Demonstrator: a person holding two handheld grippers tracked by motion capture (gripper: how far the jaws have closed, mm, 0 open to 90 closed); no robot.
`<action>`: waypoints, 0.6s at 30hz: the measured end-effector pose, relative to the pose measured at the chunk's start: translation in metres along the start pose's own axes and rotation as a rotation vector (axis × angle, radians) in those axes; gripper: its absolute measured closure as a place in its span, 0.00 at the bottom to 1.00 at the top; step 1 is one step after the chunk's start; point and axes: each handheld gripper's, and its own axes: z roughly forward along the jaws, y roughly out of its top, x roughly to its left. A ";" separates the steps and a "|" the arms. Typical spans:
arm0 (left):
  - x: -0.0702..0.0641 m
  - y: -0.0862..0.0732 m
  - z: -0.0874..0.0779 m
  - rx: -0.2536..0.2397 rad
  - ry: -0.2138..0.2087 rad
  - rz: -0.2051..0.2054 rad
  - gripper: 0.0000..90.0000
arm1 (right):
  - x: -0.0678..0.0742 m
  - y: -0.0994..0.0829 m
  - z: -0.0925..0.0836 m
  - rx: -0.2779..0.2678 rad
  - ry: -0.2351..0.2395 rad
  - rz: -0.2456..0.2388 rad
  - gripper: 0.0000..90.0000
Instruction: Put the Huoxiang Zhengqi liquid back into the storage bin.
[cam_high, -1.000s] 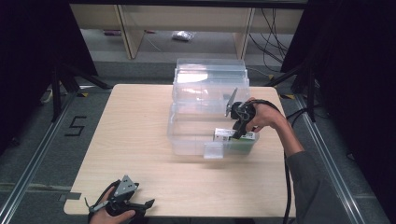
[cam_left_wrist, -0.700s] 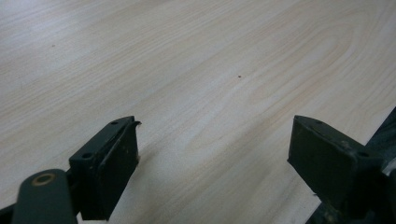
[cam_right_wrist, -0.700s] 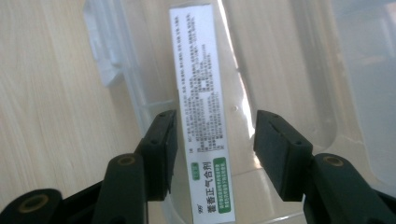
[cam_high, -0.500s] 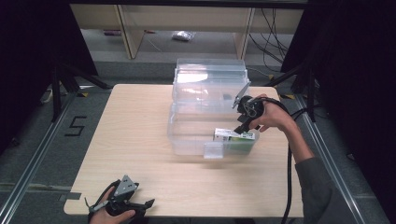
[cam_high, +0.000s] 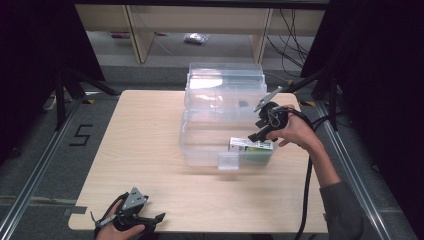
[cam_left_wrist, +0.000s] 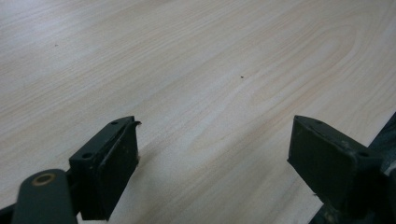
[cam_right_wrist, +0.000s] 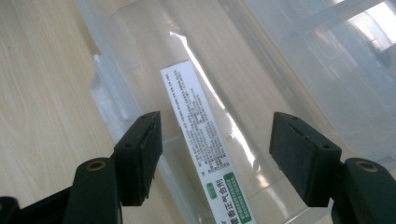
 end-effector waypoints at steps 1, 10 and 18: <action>0.000 0.000 0.000 0.001 -0.001 0.001 0.17 | 0.001 -0.002 0.001 -0.010 0.001 0.004 0.38; 0.000 0.000 -0.001 -0.005 -0.009 0.004 0.17 | 0.011 -0.015 -0.002 -0.061 -0.020 0.034 0.35; 0.000 0.000 0.000 -0.003 0.004 -0.001 0.17 | 0.020 -0.031 -0.002 -0.157 -0.016 0.117 0.31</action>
